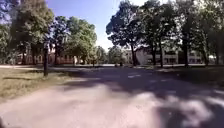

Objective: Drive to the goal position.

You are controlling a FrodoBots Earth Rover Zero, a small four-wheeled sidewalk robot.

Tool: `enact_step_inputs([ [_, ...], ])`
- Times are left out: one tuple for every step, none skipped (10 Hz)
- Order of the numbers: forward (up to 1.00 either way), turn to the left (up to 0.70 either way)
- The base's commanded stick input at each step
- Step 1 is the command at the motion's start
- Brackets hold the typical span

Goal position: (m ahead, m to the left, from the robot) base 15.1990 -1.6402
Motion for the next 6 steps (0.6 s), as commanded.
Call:
enact_step_inputs([
  [0.45,0.0],
  [0.45,0.0],
  [0.45,0.0],
  [0.45,0.0],
  [0.45,0.0],
  [0.45,0.0],
])
